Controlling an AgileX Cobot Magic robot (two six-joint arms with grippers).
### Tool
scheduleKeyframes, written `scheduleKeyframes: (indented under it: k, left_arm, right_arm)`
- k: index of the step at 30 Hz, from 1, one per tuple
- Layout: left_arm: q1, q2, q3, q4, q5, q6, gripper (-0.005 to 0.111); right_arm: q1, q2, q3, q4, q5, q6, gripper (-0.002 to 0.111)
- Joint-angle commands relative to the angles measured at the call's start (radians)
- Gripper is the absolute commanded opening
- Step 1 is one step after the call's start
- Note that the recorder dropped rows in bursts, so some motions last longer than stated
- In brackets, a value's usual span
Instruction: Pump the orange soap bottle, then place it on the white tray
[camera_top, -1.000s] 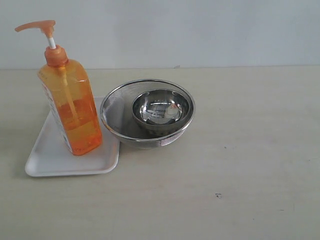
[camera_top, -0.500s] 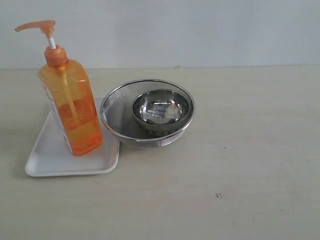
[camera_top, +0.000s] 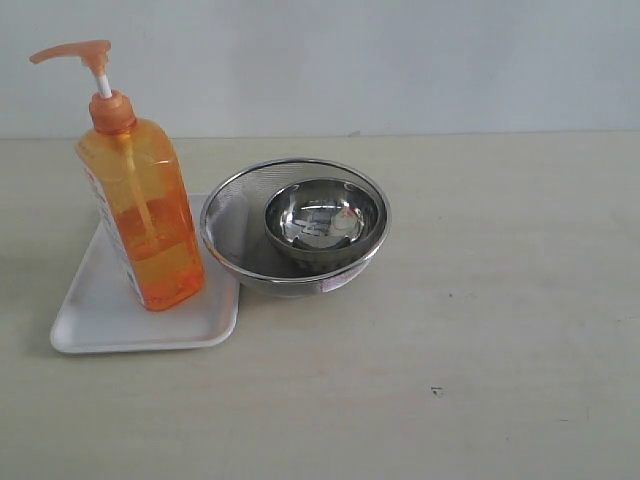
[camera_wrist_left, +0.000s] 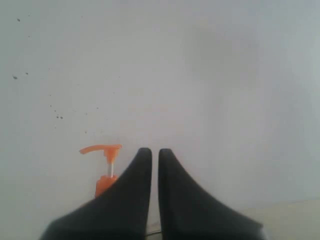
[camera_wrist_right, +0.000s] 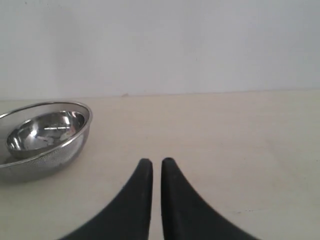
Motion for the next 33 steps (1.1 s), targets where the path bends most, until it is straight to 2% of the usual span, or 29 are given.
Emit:
scheduleKeyframes:
  k: [1,8,17,33]
  left_arm:
    - [0.001,-0.002,0.003,-0.005,-0.002,-0.007,0.005]
    - [0.001,-0.002,0.003,-0.005,-0.002,-0.007,0.005]
    - [0.001,-0.002,0.003,-0.005,-0.002,-0.007,0.005]
    - [0.001,-0.002,0.003,-0.005,-0.002,-0.007,0.005]
  right_arm:
    - [-0.007,-0.007,0.004,-0.029,0.074,0.0,0.004]
    - [-0.01,-0.007,0.004,-0.047,0.157,0.0,0.004]
    - [-0.133,-0.007,0.004,-0.047,0.157,0.012,0.004]
    - [-0.131,-0.007,0.004,-0.047,0.148,0.014,0.004]
